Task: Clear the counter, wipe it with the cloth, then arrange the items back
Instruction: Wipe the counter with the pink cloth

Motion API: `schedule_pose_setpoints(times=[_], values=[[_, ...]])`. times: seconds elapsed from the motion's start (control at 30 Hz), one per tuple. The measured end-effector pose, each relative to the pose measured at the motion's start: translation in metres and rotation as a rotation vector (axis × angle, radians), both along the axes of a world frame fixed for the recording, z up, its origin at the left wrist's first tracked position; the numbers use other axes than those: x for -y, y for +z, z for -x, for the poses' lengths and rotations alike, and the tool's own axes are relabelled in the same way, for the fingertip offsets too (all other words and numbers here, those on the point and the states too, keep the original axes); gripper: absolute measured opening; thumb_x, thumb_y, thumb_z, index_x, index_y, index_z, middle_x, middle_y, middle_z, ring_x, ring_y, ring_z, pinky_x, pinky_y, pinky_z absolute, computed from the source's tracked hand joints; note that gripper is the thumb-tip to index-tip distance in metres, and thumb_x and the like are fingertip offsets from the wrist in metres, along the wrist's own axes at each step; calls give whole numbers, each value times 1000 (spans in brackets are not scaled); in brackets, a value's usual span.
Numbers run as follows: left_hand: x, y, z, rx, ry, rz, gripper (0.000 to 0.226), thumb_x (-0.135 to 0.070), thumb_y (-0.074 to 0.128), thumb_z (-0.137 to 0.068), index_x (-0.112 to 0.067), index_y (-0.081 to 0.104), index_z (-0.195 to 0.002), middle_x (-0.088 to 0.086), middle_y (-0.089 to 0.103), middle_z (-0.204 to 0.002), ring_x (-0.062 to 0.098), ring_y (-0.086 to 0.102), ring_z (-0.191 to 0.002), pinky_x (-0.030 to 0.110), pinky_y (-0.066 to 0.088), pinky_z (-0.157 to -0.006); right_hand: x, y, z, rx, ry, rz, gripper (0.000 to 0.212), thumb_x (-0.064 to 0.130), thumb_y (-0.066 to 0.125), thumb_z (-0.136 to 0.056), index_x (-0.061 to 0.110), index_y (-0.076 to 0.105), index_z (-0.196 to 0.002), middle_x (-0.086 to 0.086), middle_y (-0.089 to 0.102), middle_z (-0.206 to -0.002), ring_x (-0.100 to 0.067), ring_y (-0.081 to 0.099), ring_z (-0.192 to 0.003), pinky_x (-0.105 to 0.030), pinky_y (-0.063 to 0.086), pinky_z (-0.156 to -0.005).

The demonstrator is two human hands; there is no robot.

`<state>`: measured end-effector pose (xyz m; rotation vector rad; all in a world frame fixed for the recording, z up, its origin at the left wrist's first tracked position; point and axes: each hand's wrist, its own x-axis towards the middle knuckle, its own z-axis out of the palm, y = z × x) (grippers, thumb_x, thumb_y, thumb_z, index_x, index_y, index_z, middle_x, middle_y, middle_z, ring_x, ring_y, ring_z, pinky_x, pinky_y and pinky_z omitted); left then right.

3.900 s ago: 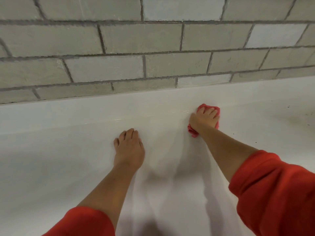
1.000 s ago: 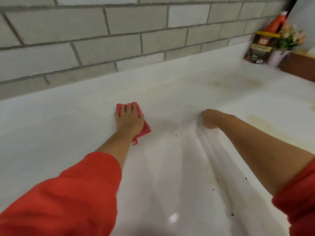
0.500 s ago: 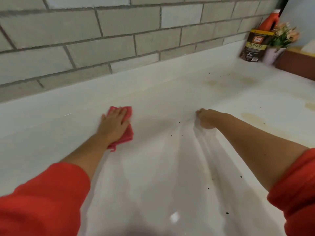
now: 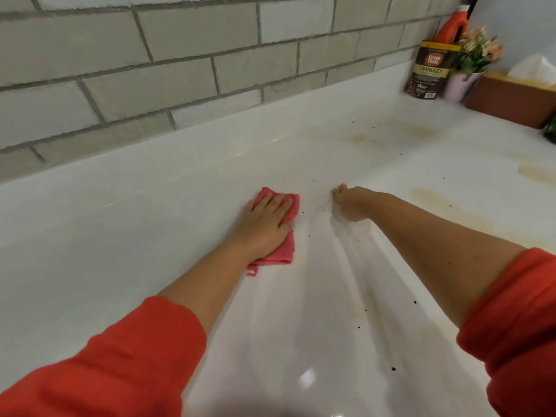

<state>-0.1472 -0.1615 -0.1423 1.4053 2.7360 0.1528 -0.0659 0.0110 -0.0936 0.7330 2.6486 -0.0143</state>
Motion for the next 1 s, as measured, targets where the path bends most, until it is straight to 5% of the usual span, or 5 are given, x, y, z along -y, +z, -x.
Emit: schedule_pose_setpoints(times=[0.13, 0.43, 0.63, 0.77, 1.0], values=[[51, 5, 11, 60, -178, -1, 74, -63, 8, -82, -32, 16, -148, -13, 11, -157, 8, 5, -146, 39, 2, -116, 1, 3, -1, 11, 2, 11, 60, 20, 39, -99, 0, 11, -148, -17, 15, -155, -35, 33, -136, -37, 31, -110], [36, -3, 35, -3, 289, -22, 54, -38, 24, -100, -17, 17, -149, 3, 12, -158, 24, 7, -145, 43, 7, -117, 4, 1, 3, 9, -13, 14, 65, 28, 44, -98, 1, 12, -148, -16, 14, -155, -31, 28, -139, -36, 29, -111], [2, -2, -63, -46, -37, -23, 76, -51, -3, -84, -19, 18, -149, 2, 16, -157, 23, 7, -146, 36, 3, -117, 6, 5, -1, -45, -10, 49, 52, 18, 39, -99, -5, 24, -143, -19, 26, -150, -30, 33, -136, -32, 30, -108], [29, -1, -87, 65, -190, 3, 61, -53, 11, -94, -28, 14, -149, -8, 5, -158, 12, -1, -146, 38, -2, -117, 2, 10, -12, -44, 26, 101, 57, 22, 40, -99, -2, 19, -146, -20, 23, -151, -32, 35, -135, -36, 31, -111], [21, -1, -33, 36, 356, -22, 53, -38, 20, -100, -20, 15, -149, 1, 12, -158, 20, 6, -146, 49, 1, -116, -7, 10, -49, -210, 161, 259, 46, 4, 46, -89, 7, 45, -135, -11, 43, -136, -30, 42, -128, -31, 37, -100]])
